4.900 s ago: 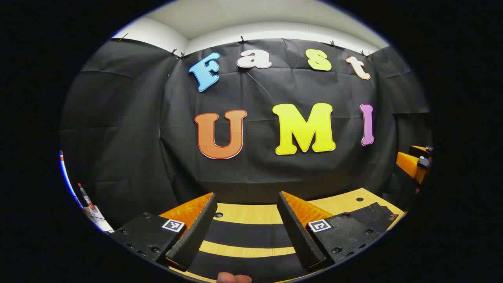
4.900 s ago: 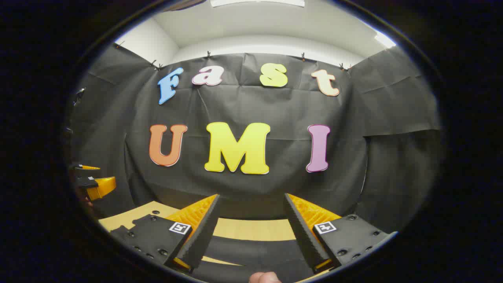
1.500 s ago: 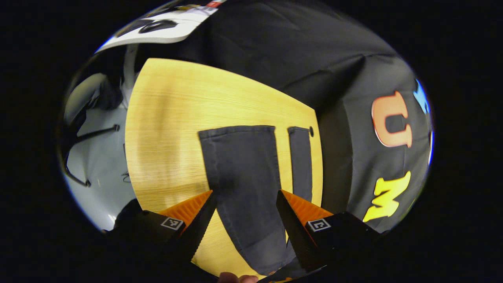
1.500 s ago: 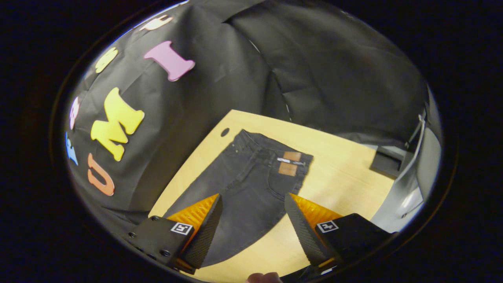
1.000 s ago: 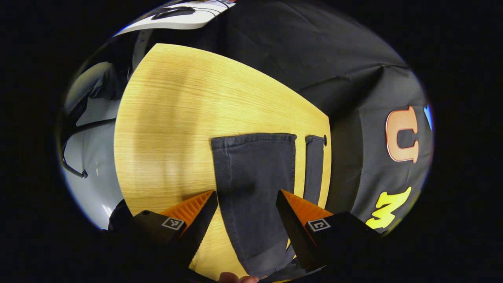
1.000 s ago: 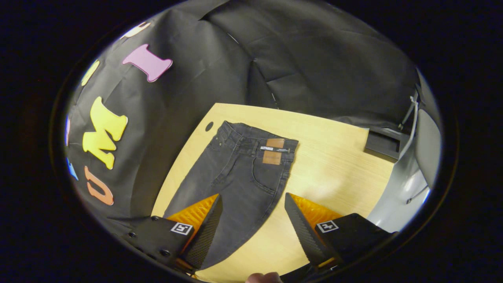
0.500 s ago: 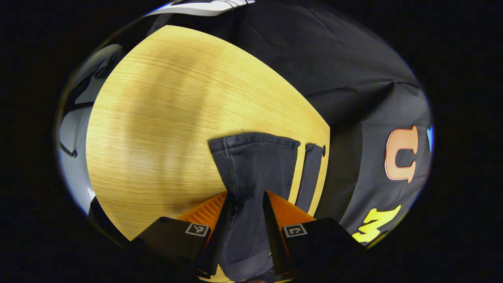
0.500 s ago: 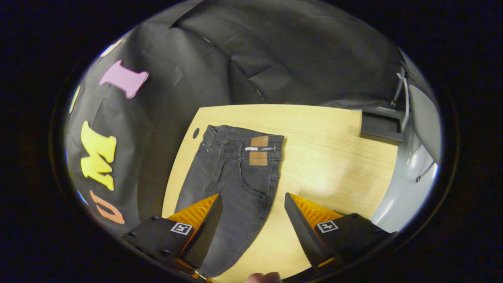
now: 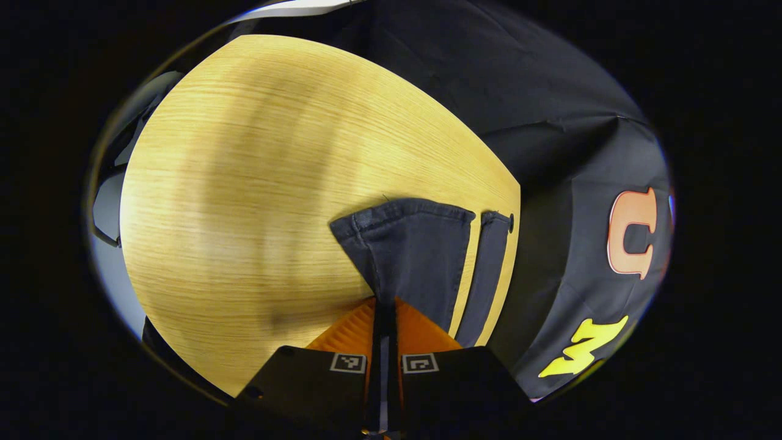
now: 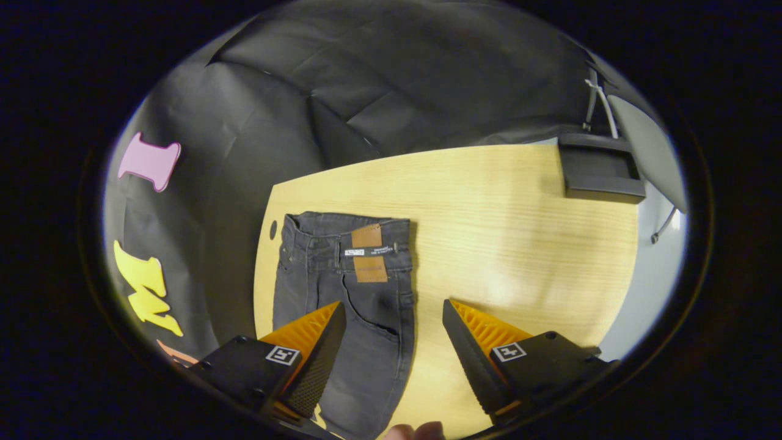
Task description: Grasp the waist and the cuffs of the jeans and fold them to make the two legs overlap; first hold the waist and fold one-third of the jeans toward the cuffs, then hold the cuffs and fold the remaining one-third in the same direction to finish folding.
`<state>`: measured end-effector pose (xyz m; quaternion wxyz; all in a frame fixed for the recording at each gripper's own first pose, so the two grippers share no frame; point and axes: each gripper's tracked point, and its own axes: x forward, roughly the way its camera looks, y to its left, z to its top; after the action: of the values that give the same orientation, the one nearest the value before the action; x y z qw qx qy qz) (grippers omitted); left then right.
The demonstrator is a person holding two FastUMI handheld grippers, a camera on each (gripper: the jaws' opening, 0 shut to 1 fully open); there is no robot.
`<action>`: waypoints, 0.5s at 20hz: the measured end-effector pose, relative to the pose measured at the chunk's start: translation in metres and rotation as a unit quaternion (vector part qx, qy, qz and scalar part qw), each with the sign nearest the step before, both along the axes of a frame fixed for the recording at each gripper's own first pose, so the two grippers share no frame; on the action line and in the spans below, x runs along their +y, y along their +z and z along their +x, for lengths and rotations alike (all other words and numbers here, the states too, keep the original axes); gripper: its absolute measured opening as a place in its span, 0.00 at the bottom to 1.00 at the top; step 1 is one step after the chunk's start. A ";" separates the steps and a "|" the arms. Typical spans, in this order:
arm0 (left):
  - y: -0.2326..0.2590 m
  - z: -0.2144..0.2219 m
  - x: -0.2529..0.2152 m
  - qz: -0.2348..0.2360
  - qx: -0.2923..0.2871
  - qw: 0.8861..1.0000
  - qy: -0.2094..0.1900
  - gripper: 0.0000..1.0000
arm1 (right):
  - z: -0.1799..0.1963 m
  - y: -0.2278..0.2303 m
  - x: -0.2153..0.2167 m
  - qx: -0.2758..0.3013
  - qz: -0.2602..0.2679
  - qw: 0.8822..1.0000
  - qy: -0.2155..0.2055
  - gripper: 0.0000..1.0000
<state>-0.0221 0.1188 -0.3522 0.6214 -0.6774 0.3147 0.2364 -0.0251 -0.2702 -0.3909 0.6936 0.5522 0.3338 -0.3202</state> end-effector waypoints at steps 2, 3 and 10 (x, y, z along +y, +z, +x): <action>0.001 0.002 0.000 0.000 -0.001 1.000 -0.006 0.07 | 0.014 0.000 -0.003 0.000 -0.008 1.000 0.007 0.92; 0.002 0.002 0.000 -0.001 0.000 1.000 -0.007 0.07 | 0.020 0.000 -0.003 0.001 -0.010 1.000 0.012 0.93; 0.007 0.010 -0.008 -0.005 -0.002 1.000 -0.025 0.06 | 0.027 -0.010 -0.001 0.046 -0.033 0.998 0.024 0.84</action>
<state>-0.0117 0.1107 -0.3455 0.6245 -0.6730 0.3311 0.2179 0.0016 -0.2711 -0.4011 0.7031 0.5053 0.3674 -0.3397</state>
